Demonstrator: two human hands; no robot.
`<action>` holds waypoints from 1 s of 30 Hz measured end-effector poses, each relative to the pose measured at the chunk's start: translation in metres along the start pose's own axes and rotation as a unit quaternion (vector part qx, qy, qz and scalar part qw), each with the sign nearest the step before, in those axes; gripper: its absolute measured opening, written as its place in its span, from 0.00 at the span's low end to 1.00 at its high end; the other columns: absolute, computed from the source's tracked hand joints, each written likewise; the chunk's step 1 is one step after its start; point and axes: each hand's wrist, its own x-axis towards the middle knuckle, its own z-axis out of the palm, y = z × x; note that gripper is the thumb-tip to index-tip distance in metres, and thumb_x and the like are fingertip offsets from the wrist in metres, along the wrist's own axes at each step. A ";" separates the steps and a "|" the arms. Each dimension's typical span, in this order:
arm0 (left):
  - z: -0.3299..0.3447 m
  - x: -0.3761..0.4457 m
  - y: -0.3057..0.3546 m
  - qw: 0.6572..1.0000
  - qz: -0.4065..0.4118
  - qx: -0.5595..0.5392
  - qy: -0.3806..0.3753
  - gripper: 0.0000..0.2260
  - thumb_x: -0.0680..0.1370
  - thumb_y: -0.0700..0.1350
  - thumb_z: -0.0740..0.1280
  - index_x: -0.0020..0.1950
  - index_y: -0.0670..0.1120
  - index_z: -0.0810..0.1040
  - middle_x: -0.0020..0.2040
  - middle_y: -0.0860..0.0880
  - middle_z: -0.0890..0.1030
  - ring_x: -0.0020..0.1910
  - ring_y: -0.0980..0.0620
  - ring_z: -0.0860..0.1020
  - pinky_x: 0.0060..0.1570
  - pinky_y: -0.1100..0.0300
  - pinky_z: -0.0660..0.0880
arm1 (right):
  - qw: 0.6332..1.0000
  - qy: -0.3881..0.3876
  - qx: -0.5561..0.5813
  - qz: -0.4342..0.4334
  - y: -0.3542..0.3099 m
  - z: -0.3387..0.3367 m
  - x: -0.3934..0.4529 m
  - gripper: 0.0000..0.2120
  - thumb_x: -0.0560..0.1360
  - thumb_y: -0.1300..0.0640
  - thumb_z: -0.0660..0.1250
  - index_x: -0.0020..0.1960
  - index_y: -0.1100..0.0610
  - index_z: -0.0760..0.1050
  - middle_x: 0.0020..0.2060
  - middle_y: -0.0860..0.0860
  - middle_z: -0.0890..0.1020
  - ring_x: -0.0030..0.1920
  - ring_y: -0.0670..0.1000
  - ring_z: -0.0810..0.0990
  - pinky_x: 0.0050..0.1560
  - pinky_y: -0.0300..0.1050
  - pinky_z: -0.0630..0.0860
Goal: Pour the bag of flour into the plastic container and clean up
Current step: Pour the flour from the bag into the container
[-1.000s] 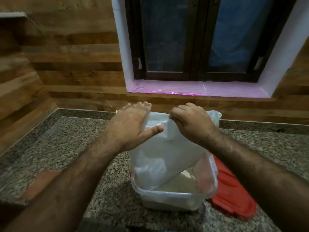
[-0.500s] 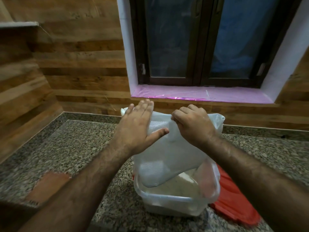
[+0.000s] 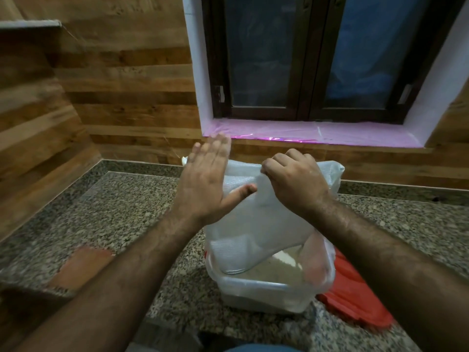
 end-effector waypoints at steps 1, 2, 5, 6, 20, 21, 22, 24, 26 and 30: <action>0.002 0.000 -0.003 1.000 -0.003 0.017 0.006 0.50 0.78 0.79 0.47 0.86 0.42 0.57 0.86 0.43 0.61 0.86 0.46 0.56 0.85 0.44 0.50 | 1.000 0.002 0.001 0.003 -0.001 0.000 0.000 0.03 0.78 0.60 0.73 0.52 0.55 0.83 0.45 0.53 0.86 0.44 0.57 0.79 0.40 0.50 0.73; 0.005 0.000 -0.008 0.999 -0.008 0.036 -0.002 0.50 0.78 0.79 0.47 0.86 0.43 0.57 0.86 0.43 0.61 0.86 0.46 0.57 0.85 0.44 0.50 | 1.000 0.004 0.000 0.005 -0.001 0.000 0.000 0.03 0.78 0.60 0.73 0.51 0.54 0.83 0.45 0.53 0.86 0.44 0.57 0.79 0.40 0.50 0.74; 0.009 -0.005 -0.018 0.993 -0.078 -0.038 0.086 0.50 0.75 0.79 0.58 0.87 0.49 0.55 0.87 0.45 0.56 0.86 0.47 0.54 0.84 0.43 0.50 | 1.000 0.005 0.004 0.007 -0.002 0.000 -0.004 0.02 0.78 0.60 0.73 0.50 0.54 0.82 0.45 0.53 0.85 0.44 0.58 0.78 0.40 0.51 0.74; 0.012 -0.006 -0.023 0.977 -0.128 -0.112 0.125 0.53 0.72 0.78 0.65 0.88 0.51 0.51 0.88 0.46 0.52 0.87 0.47 0.53 0.84 0.43 0.51 | 1.000 0.012 0.006 0.013 -0.001 -0.001 -0.004 0.02 0.79 0.60 0.73 0.50 0.55 0.82 0.44 0.53 0.85 0.43 0.58 0.79 0.40 0.51 0.74; 0.078 -0.052 -0.023 0.753 -0.286 -0.592 -0.034 0.19 0.70 0.40 0.83 0.59 0.41 0.86 0.54 0.47 0.90 0.55 0.44 0.88 0.52 0.48 0.86 | 0.996 0.036 0.051 0.069 0.010 -0.010 0.013 0.08 0.84 0.53 0.68 0.48 0.56 0.80 0.43 0.55 0.85 0.43 0.58 0.79 0.47 0.54 0.73; 0.081 -0.054 -0.021 0.764 -0.296 -0.573 -0.020 0.19 0.69 0.42 0.84 0.57 0.41 0.87 0.52 0.49 0.90 0.53 0.45 0.89 0.51 0.50 0.87 | 0.996 0.028 0.051 0.062 0.010 -0.011 0.015 0.10 0.84 0.52 0.67 0.48 0.56 0.80 0.42 0.55 0.85 0.42 0.58 0.79 0.47 0.55 0.75; 0.083 -0.057 -0.019 0.775 -0.304 -0.553 -0.009 0.18 0.67 0.44 0.85 0.55 0.43 0.88 0.49 0.52 0.90 0.51 0.48 0.89 0.50 0.51 0.87 | 0.997 0.020 0.050 0.050 0.010 -0.012 0.017 0.10 0.84 0.52 0.67 0.47 0.56 0.79 0.42 0.55 0.85 0.41 0.58 0.79 0.47 0.56 0.75; 0.085 -0.060 -0.017 0.798 -0.311 -0.517 0.006 0.17 0.65 0.49 0.86 0.51 0.49 0.88 0.46 0.56 0.90 0.47 0.53 0.89 0.50 0.49 0.87 | 0.998 0.005 0.055 0.033 0.007 -0.012 0.018 0.11 0.84 0.52 0.68 0.46 0.56 0.79 0.41 0.56 0.85 0.40 0.58 0.79 0.46 0.54 0.74; 0.082 -0.061 -0.021 0.809 -0.308 -0.500 0.023 0.25 0.61 0.61 0.85 0.53 0.53 0.87 0.49 0.54 0.90 0.48 0.53 0.89 0.51 0.43 0.87 | 0.998 -0.002 0.064 0.028 0.005 -0.013 0.017 0.11 0.84 0.52 0.68 0.46 0.56 0.79 0.42 0.56 0.85 0.40 0.56 0.79 0.45 0.52 0.72; 0.060 -0.046 -0.033 0.786 -0.261 -0.547 0.124 0.55 0.61 0.74 0.79 0.80 0.51 0.65 0.74 0.46 0.76 0.71 0.46 0.78 0.67 0.43 0.80 | 0.999 0.001 0.032 -0.015 0.008 -0.012 0.013 0.11 0.84 0.51 0.66 0.46 0.55 0.78 0.40 0.53 0.84 0.39 0.56 0.78 0.43 0.51 0.71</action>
